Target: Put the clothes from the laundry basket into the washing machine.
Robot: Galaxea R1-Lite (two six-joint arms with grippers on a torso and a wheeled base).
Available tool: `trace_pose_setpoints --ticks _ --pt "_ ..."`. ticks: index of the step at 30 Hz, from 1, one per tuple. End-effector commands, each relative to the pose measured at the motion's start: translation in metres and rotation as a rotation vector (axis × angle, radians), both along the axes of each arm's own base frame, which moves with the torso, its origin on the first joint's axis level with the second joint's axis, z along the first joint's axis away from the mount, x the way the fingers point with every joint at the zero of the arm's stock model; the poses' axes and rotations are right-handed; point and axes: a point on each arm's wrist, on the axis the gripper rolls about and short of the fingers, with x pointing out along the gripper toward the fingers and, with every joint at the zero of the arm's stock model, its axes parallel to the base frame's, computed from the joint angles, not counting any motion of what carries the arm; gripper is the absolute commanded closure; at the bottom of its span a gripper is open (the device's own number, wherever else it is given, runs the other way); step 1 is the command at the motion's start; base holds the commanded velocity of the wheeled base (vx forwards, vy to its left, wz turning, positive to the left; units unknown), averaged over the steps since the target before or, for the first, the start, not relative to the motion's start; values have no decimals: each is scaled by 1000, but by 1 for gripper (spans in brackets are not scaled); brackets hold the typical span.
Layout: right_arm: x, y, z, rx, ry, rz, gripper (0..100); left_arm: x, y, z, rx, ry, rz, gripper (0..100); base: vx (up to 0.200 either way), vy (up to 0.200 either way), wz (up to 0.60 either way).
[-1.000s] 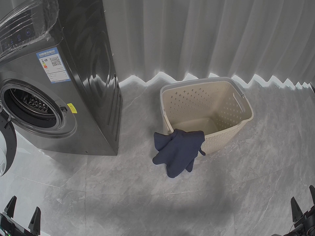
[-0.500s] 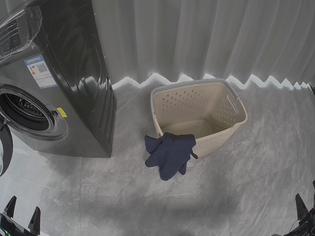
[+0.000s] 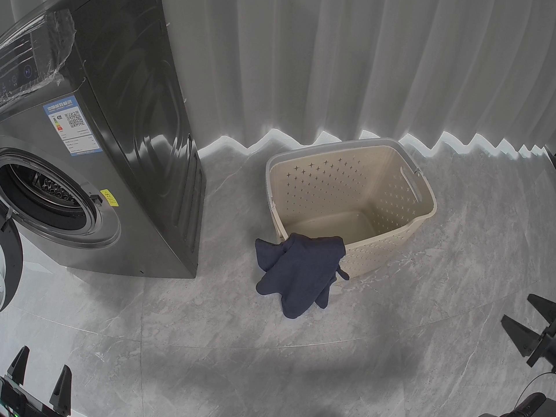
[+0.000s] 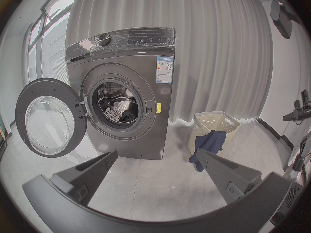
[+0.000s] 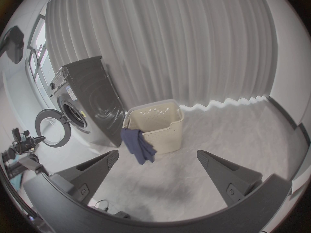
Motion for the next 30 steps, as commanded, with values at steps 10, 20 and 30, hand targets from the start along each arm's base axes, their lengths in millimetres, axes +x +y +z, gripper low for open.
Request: trace_pose_setpoints --ticks 10,20,30 --pt "117 79 -21 79 294 215 0 1 0 -5 -3 7 -3 0 0 0 0" --pt "152 104 -38 70 282 218 0 1 0 -5 -3 7 -3 0 0 0 0" --pt "159 117 -47 63 270 213 0 0 0 -4 -3 7 -3 0 0 0 0"
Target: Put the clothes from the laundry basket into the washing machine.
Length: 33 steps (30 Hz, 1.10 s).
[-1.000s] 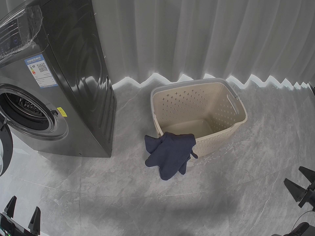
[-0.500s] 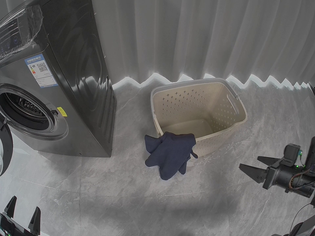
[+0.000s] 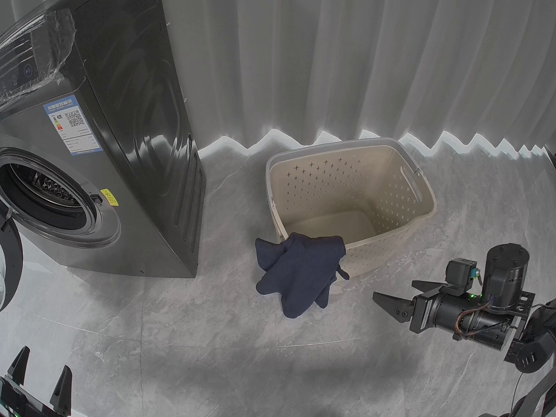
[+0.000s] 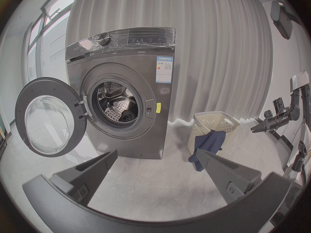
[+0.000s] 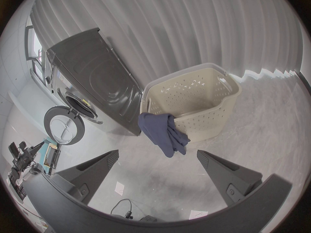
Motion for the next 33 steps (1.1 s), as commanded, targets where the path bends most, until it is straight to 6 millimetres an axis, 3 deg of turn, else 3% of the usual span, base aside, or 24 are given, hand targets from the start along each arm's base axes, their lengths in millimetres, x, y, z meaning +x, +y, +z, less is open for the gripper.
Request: trace_pose_setpoints --ticks 1,14,20,33 --pt "5 5 -12 -27 43 6 0 0 0 -4 0 6 1 0 0 0 0" --pt "20 21 -29 -48 83 26 0 0 0 -4 0 6 1 0 0 0 0" --pt "29 31 -46 -53 69 33 0 0 0 -4 0 6 1 0 0 0 0" --pt "70 58 -75 -47 44 18 0 0 0 -4 0 6 1 0 0 0 0"
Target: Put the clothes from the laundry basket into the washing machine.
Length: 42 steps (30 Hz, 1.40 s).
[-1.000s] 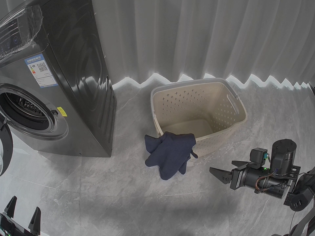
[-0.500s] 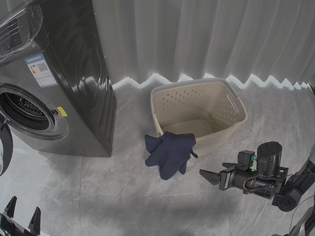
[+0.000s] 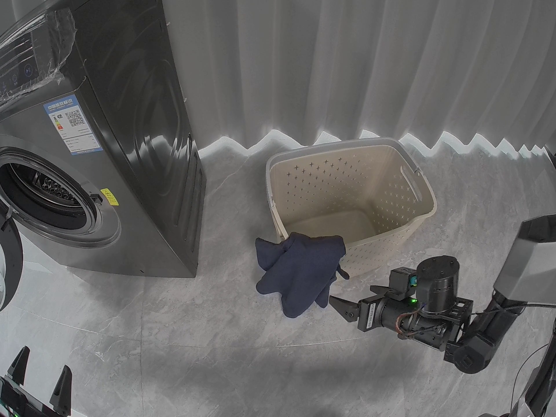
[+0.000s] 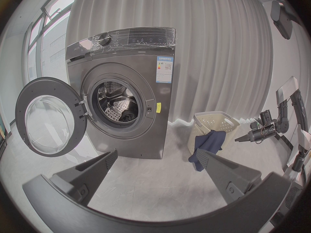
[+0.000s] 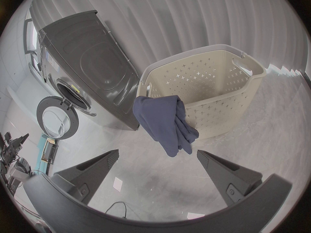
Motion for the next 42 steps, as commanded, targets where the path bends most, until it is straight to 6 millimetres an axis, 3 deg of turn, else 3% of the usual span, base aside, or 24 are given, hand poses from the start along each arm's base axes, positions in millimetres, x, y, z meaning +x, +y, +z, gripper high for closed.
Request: trace_pose_setpoints --ticks 1,16,37,38,42 --pt "19 10 -21 -19 24 -7 0 0 0 -4 -1 6 0 0 0 0 0" --pt "69 36 -37 -3 -64 -5 0 0 0 -4 -4 6 -1 0 0 0 0" --pt "89 56 -32 51 -135 15 0 0 0 -4 -4 6 0 0 0 0 0" --pt "90 57 -31 58 -140 18 100 0 0 -4 -4 6 -1 0 0 0 0" --pt "91 60 -32 74 -157 28 100 0 0 -4 -4 6 -1 0 0 0 0"
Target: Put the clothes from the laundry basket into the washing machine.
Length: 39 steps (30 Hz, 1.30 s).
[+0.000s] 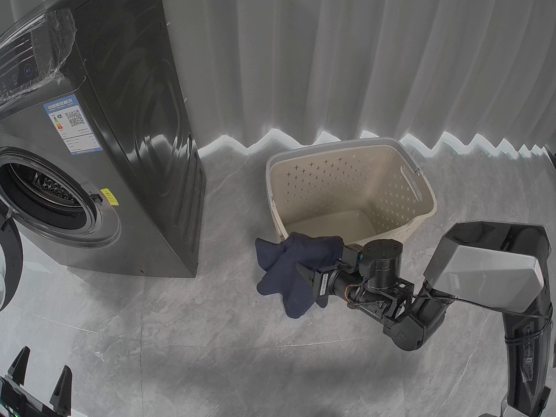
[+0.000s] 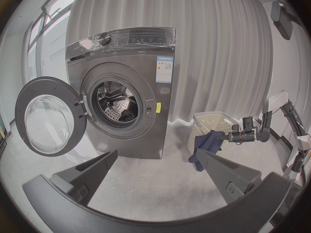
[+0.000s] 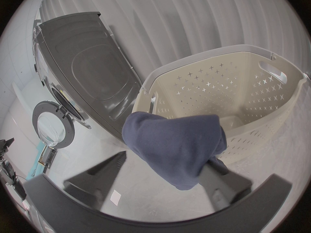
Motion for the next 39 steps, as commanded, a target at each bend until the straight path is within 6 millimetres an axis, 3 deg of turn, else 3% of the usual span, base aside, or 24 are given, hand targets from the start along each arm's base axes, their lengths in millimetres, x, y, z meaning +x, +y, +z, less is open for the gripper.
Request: trace_pose_setpoints --ticks 1,18,22,23,25,28,29,30,34,39 --pt "1 2 -1 6 -6 6 100 0 0 -4 0 6 1 0 0 0 0" --pt "-8 12 18 88 -53 33 100 0 0 -4 0 6 2 0 0 0 0" --pt "-32 -3 64 130 -110 41 100 0 0 -4 0 6 2 0 0 0 0" --pt "-32 -3 64 130 -110 41 100 0 0 -4 0 6 2 0 0 0 0" --pt "-56 -13 105 183 -177 62 100 0 0 -4 0 6 2 0 0 0 0" --pt "-79 -25 139 227 -238 76 100 0 0 -4 0 6 2 0 0 0 0" --pt "-80 -25 140 229 -240 77 100 0 0 -4 0 6 2 0 0 0 0" --pt "-92 -30 156 256 -275 90 100 0 0 -4 0 6 2 0 0 0 0" --pt "-118 -41 184 301 -337 117 100 0 0 -4 0 6 2 0 0 0 0" --pt "-137 -56 205 331 -385 123 100 0 0 -4 3 6 1 0 0 0 0"
